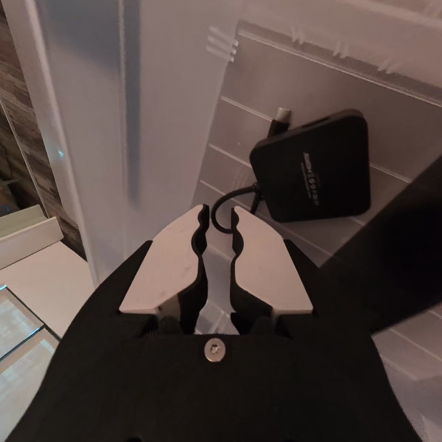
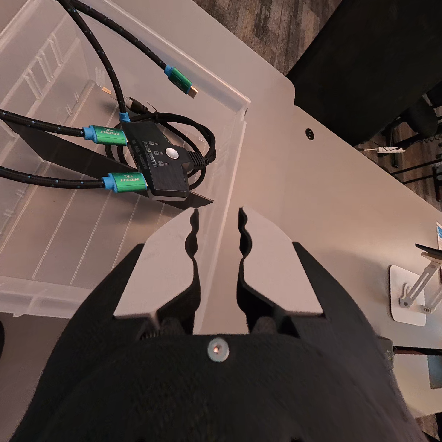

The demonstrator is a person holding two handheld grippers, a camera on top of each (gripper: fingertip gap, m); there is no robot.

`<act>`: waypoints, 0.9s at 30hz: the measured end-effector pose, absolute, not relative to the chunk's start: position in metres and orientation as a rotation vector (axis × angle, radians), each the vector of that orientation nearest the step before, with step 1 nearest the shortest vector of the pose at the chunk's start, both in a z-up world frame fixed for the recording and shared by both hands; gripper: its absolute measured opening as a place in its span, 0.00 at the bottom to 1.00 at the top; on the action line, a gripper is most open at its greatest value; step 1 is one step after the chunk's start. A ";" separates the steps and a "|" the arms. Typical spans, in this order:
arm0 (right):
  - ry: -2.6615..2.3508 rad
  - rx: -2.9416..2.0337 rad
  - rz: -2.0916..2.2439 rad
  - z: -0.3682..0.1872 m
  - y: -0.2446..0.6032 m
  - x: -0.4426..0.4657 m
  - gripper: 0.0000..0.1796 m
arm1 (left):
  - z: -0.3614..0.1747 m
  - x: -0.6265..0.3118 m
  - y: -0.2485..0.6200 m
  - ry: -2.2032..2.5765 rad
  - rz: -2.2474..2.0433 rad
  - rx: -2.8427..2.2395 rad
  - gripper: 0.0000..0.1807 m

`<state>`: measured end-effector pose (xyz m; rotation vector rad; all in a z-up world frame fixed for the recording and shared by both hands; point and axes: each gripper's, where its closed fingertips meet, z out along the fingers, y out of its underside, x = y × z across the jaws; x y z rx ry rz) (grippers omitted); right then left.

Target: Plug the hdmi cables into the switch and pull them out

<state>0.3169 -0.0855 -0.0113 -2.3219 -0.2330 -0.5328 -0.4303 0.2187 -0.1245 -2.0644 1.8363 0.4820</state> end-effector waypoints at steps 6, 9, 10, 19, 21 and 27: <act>-0.264 -2.377 -0.572 -0.018 -0.082 0.315 0.18 | -0.140 -0.433 0.219 2.005 0.440 -2.112 0.10; -0.305 -2.401 -0.585 -0.020 -0.080 0.309 0.18 | -0.147 -0.431 0.220 2.064 0.414 -2.131 0.13; -0.320 -2.403 -0.591 -0.020 -0.080 0.307 0.18 | -0.147 -0.430 0.222 2.081 0.414 -2.118 0.11; -0.382 -2.429 -0.615 -0.022 -0.074 0.297 0.18 | -0.149 -0.429 0.217 2.245 0.380 -2.030 0.04; -0.390 -2.431 -0.611 -0.023 -0.073 0.295 0.18 | -0.149 -0.436 0.214 2.292 0.476 -1.987 0.02; -0.410 -2.409 -0.605 -0.020 -0.068 0.291 0.18 | -0.090 -0.441 0.220 2.120 0.695 -1.876 0.02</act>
